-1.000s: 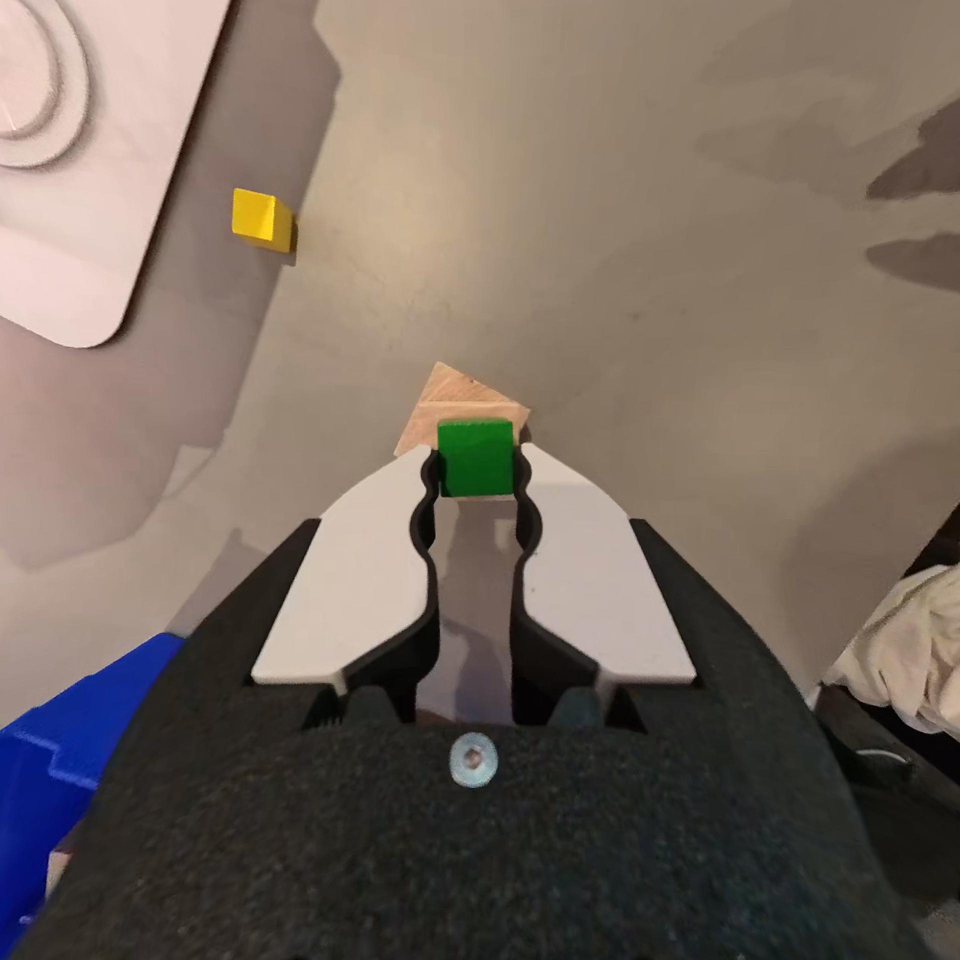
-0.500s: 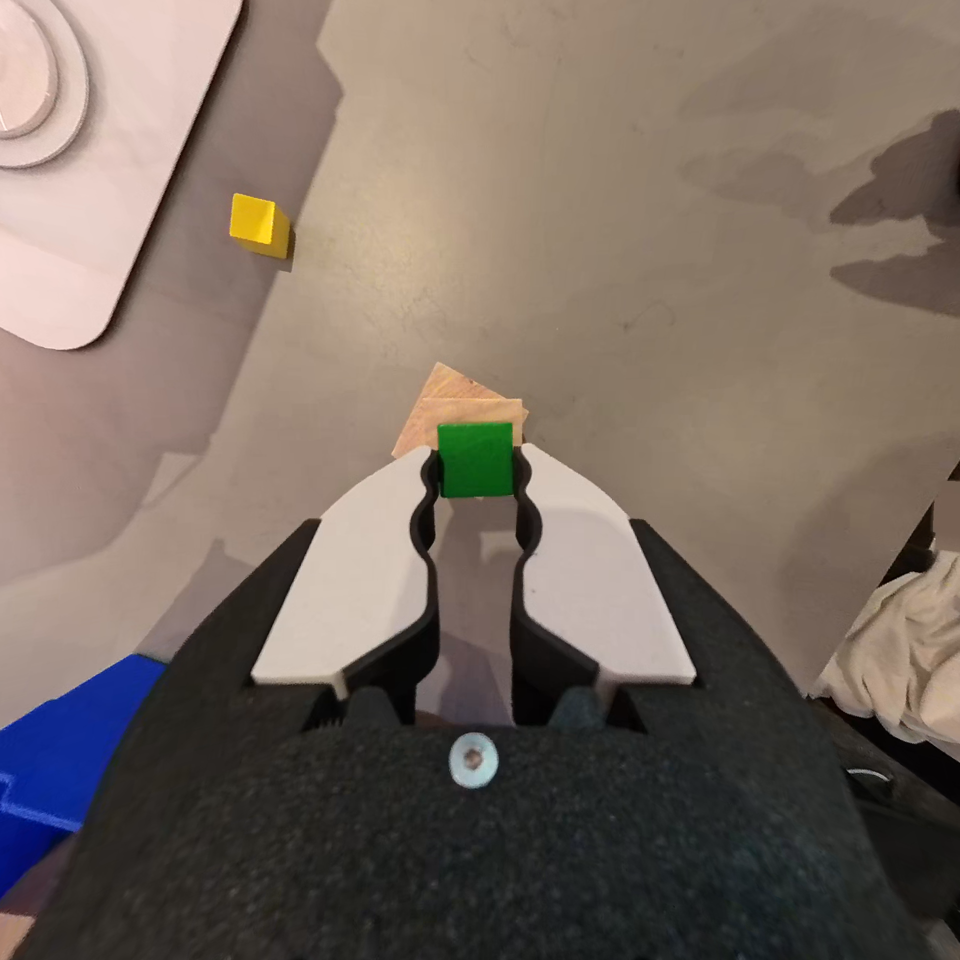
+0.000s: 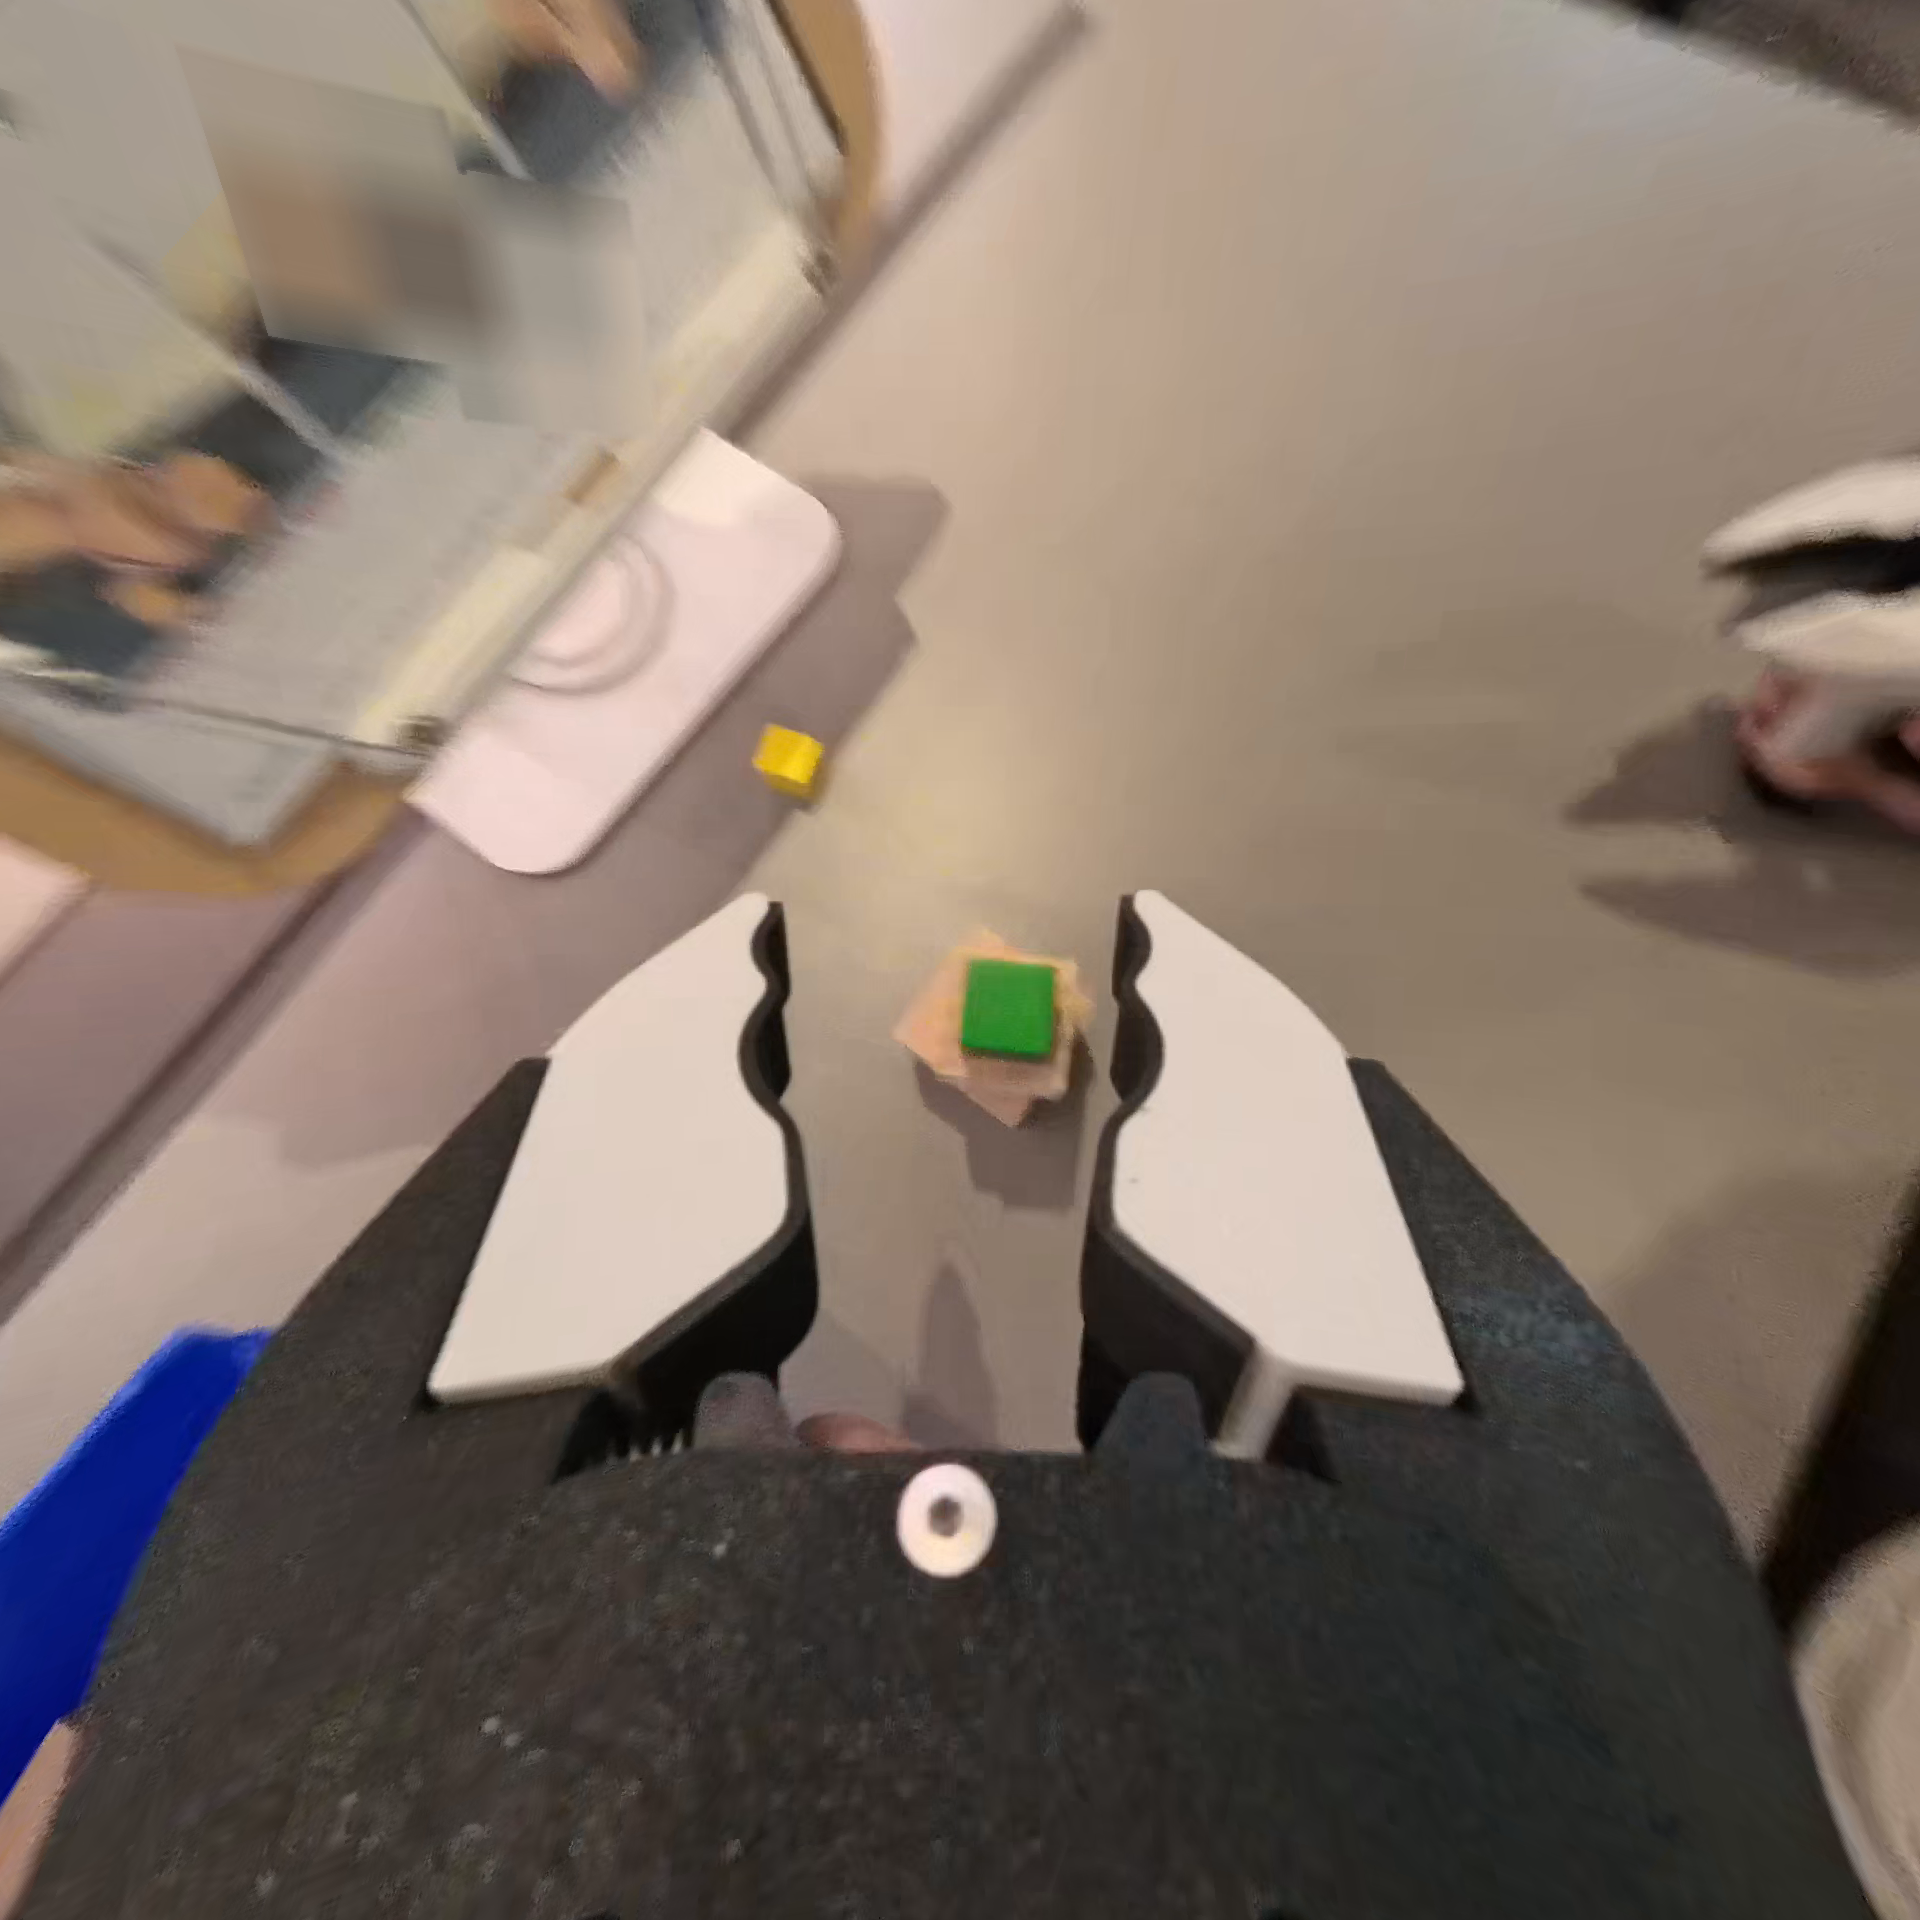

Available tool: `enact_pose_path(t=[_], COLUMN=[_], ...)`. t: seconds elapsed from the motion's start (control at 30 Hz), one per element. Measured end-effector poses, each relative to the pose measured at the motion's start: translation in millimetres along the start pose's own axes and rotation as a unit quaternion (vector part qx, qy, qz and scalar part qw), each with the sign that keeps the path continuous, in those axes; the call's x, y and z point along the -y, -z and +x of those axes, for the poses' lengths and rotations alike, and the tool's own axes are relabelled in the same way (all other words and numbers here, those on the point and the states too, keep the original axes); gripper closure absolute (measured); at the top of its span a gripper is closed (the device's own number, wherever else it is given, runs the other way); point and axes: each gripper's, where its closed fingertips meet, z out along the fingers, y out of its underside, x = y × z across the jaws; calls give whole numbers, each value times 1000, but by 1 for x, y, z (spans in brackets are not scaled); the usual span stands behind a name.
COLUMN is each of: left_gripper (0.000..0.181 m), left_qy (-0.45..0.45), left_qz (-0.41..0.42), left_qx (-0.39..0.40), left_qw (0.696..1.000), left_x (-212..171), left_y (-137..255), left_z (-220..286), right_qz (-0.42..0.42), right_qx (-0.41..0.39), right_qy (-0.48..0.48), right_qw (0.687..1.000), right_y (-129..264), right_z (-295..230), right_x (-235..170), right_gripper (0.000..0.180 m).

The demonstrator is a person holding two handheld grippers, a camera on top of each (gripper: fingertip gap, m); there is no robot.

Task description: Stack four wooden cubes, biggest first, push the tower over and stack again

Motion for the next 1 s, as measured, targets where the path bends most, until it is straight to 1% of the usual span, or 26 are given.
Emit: enact_pose_path(t=[0.07,0.13,0.17,0.2,0.3,0.33,0.4,0.47,0.57,0.7,0.77,0.83,0.9,0.93,1.0], left_gripper=[119,115,112,112,113,113,114,116,116,117,119,119,121,123,124], left_qy=[27,58,75,92,130,143,174,188,186,190,187,180,173,169,161], left_qz=[76,142,175,201,230,234,231,231,210,225,221,219,222,218,207], left_qx=[106,199,237,269,339,350,351,340,335,318,314,312,315,319,317], left_qw=[991,968,953,937,903,896,890,892,900,901,904,907,907,907,911], left_x=[7,-3,-12,-26,-80,-98,-132,-152,-162,-157,-157,-156,-155,-155,-155], left_y=[23,45,54,61,64,60,46,31,21,20,17,15,16,15,10], left_z=[-19,-29,-31,-30,-21,-15,0,16,28,35,37,39,40,40,42], right_qz=[-1,-2,-1,-2,-3,-3,-2,-3,-5,-5,-32,-66,-101,-133,-217], right_qx=[0,-1,-1,-2,-3,-5,-9,-10,-11,-11,0,26,52,69,104], right_qy=[1,3,4,4,5,5,5,7,7,5,15,46,119,175,285], right_qw=[1000,1000,1000,1000,1000,1000,1000,1000,1000,1000,999,996,986,973,928], right_y=[0,0,0,0,-1,-1,0,0,-1,-1,-9,-28,-61,-81,-126], right_z=[0,-1,-1,-1,-1,0,1,0,0,1,-1,-3,-9,-12,-16], right_x=[0,0,0,0,-1,-1,0,-1,-1,-1,-5,3,19,22,17], right_gripper=[156,156,156,156,156,156,156,156,155,153,146,143,145,144,134])
